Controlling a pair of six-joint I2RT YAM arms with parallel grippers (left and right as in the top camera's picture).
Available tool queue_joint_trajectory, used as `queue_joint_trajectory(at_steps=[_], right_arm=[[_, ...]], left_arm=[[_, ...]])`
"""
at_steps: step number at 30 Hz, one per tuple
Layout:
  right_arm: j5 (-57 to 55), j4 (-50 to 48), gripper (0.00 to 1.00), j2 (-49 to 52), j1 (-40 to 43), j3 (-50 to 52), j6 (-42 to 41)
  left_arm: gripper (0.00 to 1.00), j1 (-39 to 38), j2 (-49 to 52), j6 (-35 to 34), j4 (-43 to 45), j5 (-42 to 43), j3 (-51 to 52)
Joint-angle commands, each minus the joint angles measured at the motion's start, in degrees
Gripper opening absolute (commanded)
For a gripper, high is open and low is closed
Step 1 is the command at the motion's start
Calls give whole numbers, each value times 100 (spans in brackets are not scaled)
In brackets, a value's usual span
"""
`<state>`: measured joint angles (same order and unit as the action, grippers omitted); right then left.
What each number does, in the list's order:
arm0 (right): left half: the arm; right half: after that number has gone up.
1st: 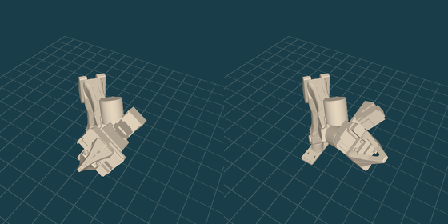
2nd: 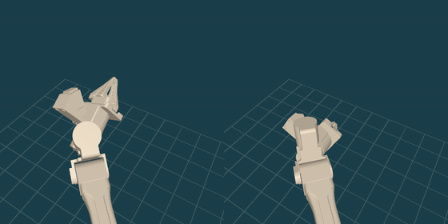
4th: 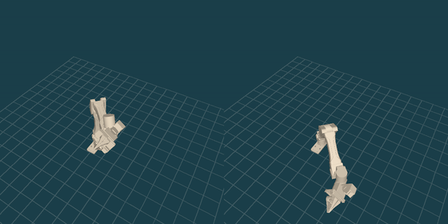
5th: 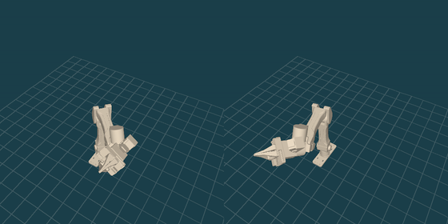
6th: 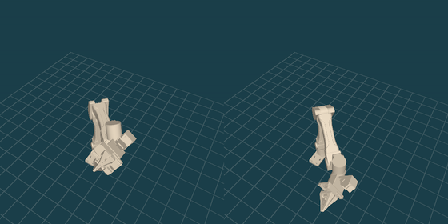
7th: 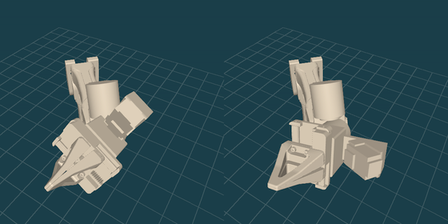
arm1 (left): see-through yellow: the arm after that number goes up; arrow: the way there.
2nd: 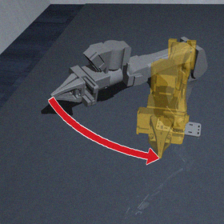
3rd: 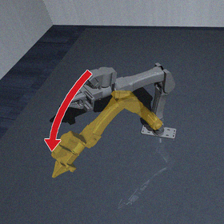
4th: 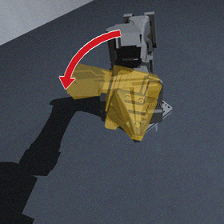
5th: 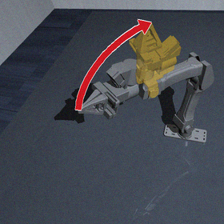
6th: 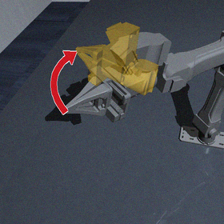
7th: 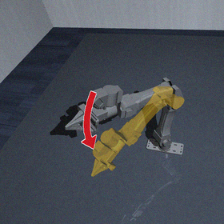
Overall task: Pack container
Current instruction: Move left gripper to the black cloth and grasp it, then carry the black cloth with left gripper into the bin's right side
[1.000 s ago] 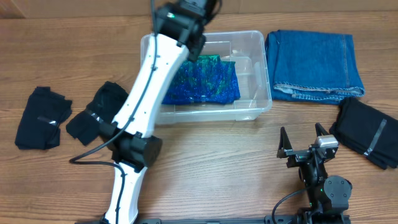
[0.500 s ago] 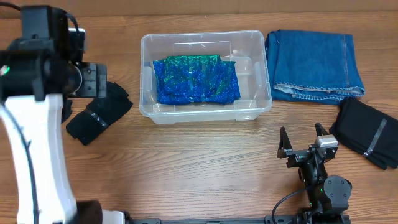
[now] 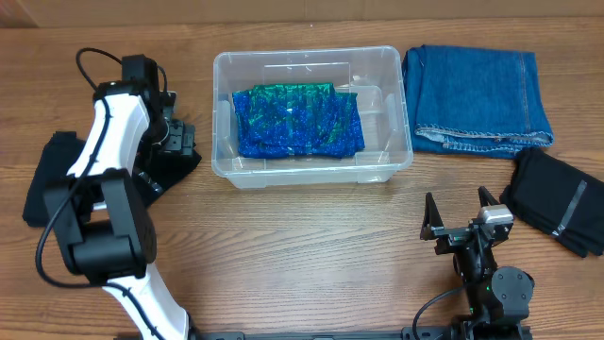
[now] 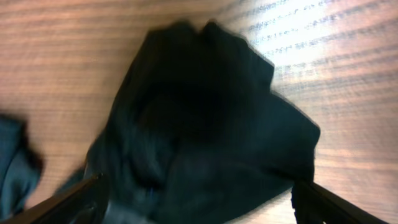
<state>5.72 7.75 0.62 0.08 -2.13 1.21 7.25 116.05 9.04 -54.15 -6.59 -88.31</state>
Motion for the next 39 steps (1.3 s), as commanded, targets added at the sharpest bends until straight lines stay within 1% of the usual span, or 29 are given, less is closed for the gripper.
queue_joint_trajectory(at_steps=[1,2,3,4,5,6,8,9,10,11,14,15,17,18,19,20,21,22,23,26,27,29,30,32,34,35,39], right_arm=[[-11,-22,100,-46,33,20,-39],[-11,-22,100,-46,33,20,-39],[-11,-22,100,-46,33,20,-39],[-11,-22,100,-46,33,20,-39],[-11,-22,100,-46,33,20,-39],[-11,-22,100,-46,33,20,-39],[-11,-22,100,-46,33,20,-39],[-11,-22,100,-46,33,20,-39],[-11,-22,100,-46,33,20,-39],[-11,-22,100,-46,33,20,-39],[-11,-22,100,-46,33,20,-39],[-11,-22,100,-46,33,20,-39],[-11,-22,100,-46,33,20,-39],[-11,-22,100,-46,33,20,-39],[-11,-22,100,-46,33,20,-39],[-11,-22,100,-46,33,20,-39],[-11,-22,100,-46,33,20,-39],[-11,-22,100,-46,33,20,-39],[-11,-22,100,-46,33,20,-39],[-11,-22,100,-46,33,20,-39],[-11,-22,100,-46,33,20,-39],[-11,-22,100,-46,33,20,-39],[-11,-22,100,-46,33,20,-39],[-11,-22,100,-46,33,20,-39],[-11,-22,100,-46,33,20,-39],[-9,-22,100,-46,33,20,-39],[-11,-22,100,-46,33,20,-39]], left_arm=[[92,24,442,431,343,48,48],[91,24,492,428,409,68,48],[87,22,518,426,474,68,48],[78,22,533,426,533,68,48],[63,22,533,426,584,68,48],[56,22,533,426,632,68,48],[33,22,533,393,688,92,48],[24,22,533,354,691,184,48],[16,22,535,245,693,243,48],[5,22,535,33,693,247,48],[4,24,533,-505,568,264,-81],[4,31,533,-730,337,267,-361],[4,28,531,-901,-212,350,-1102],[4,26,533,-1047,-726,426,-1904],[4,22,531,-1078,-984,522,-2367],[4,13,531,-1200,-1379,651,-3110],[4,13,531,-1298,-1670,739,-3637],[4,13,531,-1316,-1856,833,-3993],[4,-7,531,-1392,-2258,1071,-4782],[4,-90,529,-1657,-2815,1469,-6063],[4,-155,527,-1853,-2924,1582,-6380],[4,-564,522,-2356,-2979,1784,-6937],[4,-855,522,-2697,-2859,1781,-7012],[4,-1394,546,-3602,-2586,1777,-6975],[4,-2092,555,-4983,-2092,1663,-6704],[4,-2428,557,-5523,-1836,1550,-6518],[4,-3635,560,-6848,-1001,619,-5486]])
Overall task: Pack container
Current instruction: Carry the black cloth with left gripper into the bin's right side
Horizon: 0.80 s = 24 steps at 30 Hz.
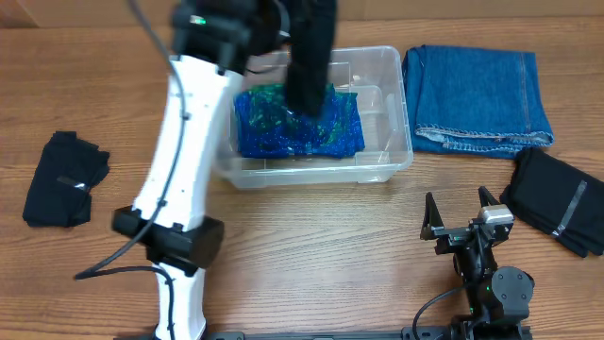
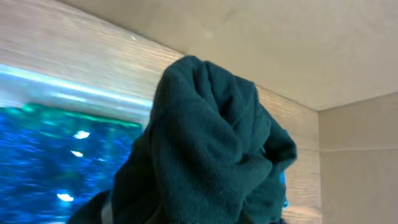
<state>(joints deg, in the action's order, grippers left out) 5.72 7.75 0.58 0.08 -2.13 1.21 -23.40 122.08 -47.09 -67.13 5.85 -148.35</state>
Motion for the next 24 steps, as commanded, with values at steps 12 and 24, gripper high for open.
queue_joint_trajectory(at_steps=[12,24], right_arm=[[-11,-22,100,-42,33,20,-39],[-11,-22,100,-42,33,20,-39]], left_arm=[[4,-1276,1156,-2944,2170,-367,2350],[100,-1161,1281,732,2732,669,780]])
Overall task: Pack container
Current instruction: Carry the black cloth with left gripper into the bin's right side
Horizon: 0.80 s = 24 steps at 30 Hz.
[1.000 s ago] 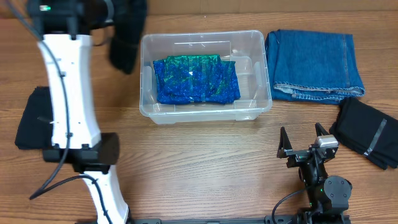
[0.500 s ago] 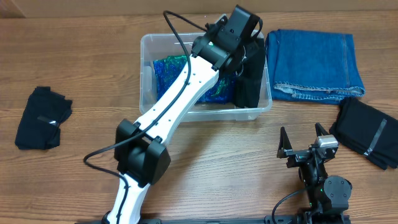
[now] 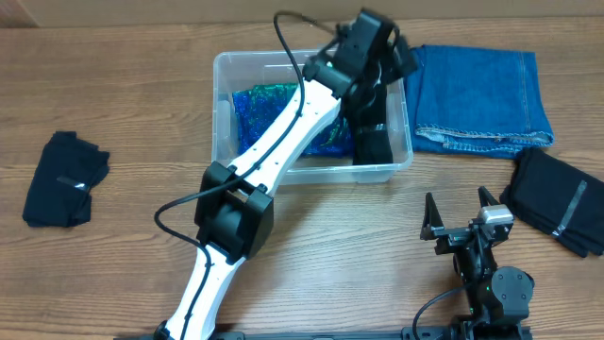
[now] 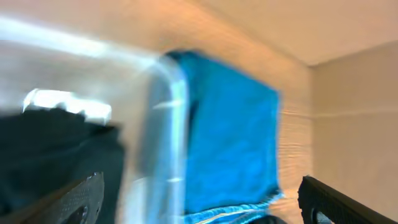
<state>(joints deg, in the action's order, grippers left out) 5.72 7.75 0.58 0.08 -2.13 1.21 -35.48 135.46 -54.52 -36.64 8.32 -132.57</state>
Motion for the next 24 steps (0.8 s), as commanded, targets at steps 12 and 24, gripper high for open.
queue_joint_trajectory(at_steps=[12,24], right_arm=[[-11,-22,100,-42,33,20,-39],[-11,-22,100,-42,33,20,-39]], left_arm=[[100,1051,-776,3915,-5783,-686,-3084],[100,2549,-2763,4153,-6017,-1438,-898]])
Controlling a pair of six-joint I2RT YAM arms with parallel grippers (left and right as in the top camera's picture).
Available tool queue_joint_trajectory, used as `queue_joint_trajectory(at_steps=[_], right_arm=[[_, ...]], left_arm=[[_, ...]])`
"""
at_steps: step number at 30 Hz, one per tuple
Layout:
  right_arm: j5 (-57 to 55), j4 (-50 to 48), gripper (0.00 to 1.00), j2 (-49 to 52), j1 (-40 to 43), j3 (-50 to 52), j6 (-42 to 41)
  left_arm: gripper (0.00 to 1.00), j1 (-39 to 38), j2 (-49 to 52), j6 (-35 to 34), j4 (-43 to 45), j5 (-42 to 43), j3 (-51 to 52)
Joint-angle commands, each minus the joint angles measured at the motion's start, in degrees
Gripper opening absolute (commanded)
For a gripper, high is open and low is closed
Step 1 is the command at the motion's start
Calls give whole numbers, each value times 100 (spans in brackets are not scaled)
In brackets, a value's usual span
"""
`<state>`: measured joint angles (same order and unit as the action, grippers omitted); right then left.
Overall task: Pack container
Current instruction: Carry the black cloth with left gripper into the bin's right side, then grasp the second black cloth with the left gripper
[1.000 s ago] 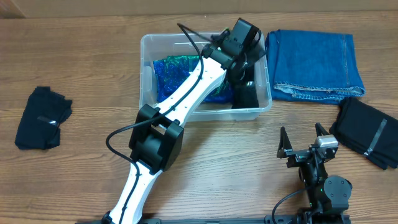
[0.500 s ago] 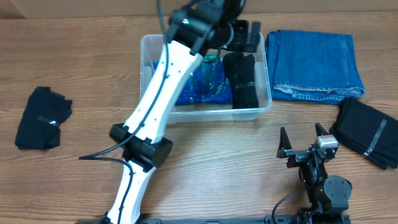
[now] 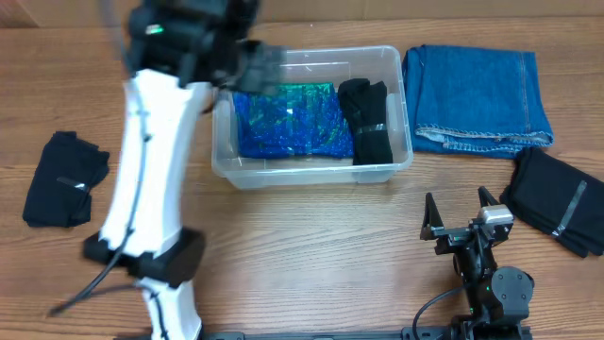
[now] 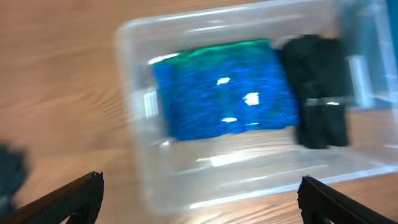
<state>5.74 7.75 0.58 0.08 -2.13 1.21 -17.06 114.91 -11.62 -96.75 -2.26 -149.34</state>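
Observation:
The clear plastic container (image 3: 311, 174) holds a blue-green patterned cloth (image 3: 288, 121) and, at its right end, a folded black garment (image 3: 366, 121). My left gripper (image 3: 267, 68) is blurred above the container's back-left corner. It is open and holds nothing. The left wrist view looks down on the container (image 4: 134, 155), the blue cloth (image 4: 227, 96) and the black garment (image 4: 317, 93), with the left gripper (image 4: 199, 199) spread wide at the frame's bottom corners. My right gripper (image 3: 462, 215) stands open near the front right, empty.
Folded blue jeans (image 3: 477, 90) lie right of the container. A black garment (image 3: 562, 203) lies at the far right. Another black garment (image 3: 64, 179) lies on the wood at the far left.
My left gripper was over the container's right end and is now above its back-left corner, still open. The black garment stays in the container. The right arm has not moved.
My left gripper was low over a black garment on the table left of the container. Then it held that garment above the container. Then it was open at the right end with the garment inside. Now it is over the left end, empty.

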Motion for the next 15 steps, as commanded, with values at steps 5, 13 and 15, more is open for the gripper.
queue_joint_trajectory(at_steps=[5,13,15], right_arm=[[-13,-22,100,-42,33,20,-39],[-13,-22,100,-42,33,20,-39],[-13,-22,100,-42,33,20,-39]], left_arm=[[100,2500,-927,-343,317,-299,2380],[100,4048,-927,151,1840,-568,4225],[100,4183,-916,704,2247,-584,4660]])
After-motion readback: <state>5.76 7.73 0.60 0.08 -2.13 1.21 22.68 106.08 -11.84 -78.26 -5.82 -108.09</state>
